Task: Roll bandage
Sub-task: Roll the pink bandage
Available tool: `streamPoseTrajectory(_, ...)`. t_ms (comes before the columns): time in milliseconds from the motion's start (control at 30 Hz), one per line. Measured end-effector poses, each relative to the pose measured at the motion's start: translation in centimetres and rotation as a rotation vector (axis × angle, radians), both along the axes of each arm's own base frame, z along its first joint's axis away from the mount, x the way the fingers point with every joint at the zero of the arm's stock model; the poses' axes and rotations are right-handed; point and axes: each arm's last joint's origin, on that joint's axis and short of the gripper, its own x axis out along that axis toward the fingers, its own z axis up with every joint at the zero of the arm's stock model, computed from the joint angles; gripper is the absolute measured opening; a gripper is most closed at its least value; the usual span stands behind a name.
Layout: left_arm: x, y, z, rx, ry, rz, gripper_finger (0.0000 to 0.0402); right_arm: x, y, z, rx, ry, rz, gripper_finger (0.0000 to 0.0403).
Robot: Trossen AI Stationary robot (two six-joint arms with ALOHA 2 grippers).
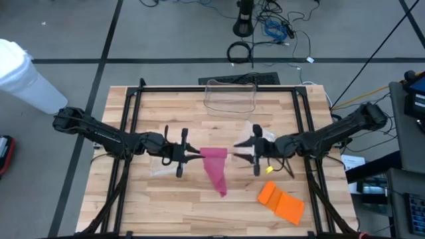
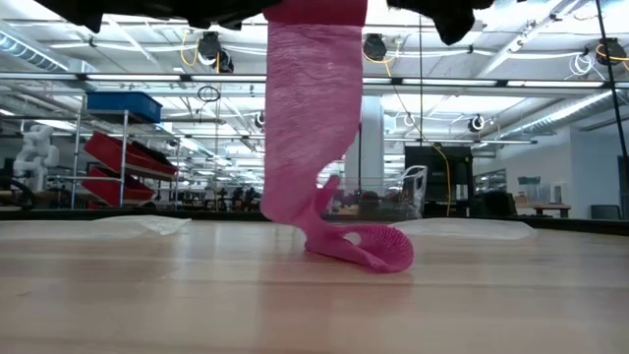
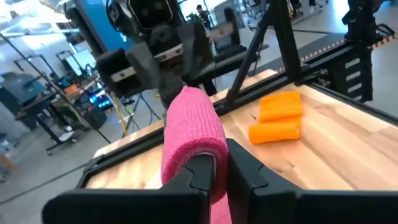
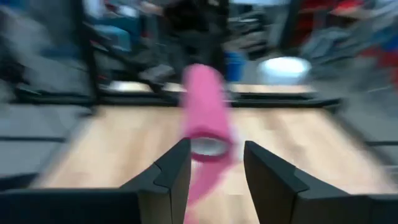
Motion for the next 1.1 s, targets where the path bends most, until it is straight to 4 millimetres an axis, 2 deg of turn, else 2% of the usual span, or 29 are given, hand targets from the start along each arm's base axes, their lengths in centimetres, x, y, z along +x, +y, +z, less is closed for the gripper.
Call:
streamPoseTrajectory(67,0.0,-0.1,0.0,0.020,-0.003,-0.004,0.0024,0.0,0.1,-0.2,0.062,-0.019,0.029,0.0134)
streamPoseTrajectory(200,-0.1,-0.2,0.0,0.025,-0.010,-0.004,0.0024,0.5,0.2,-2.2,0.079,-0.009,0.015,0.0134)
streamPoseTrajectory(467,-0.3,-1.3,0.0,0.138,-0.020,-0.048,0.0024,1.0,0.2,-4.5,0.202,-0.154,0.065,0.0134)
streamPoseTrajectory(600,-0.4,-1.6,-0.1,0.184,-0.018,-0.006,0.0024,1.2,0.3,-5.6,0.229,-0.151,0.066,0.0134)
streamPoseTrajectory(800,-0.5,-1.7,-0.3,0.247,-0.010,0.008,0.0025,2.1,0.6,-6.1,0.265,-0.223,0.092,0.0134)
streamPoseTrajectory(1100,-0.5,-1.7,-0.3,0.284,-0.014,0.005,0.0025,2.5,-0.3,-6.2,0.285,-0.246,0.055,0.0134)
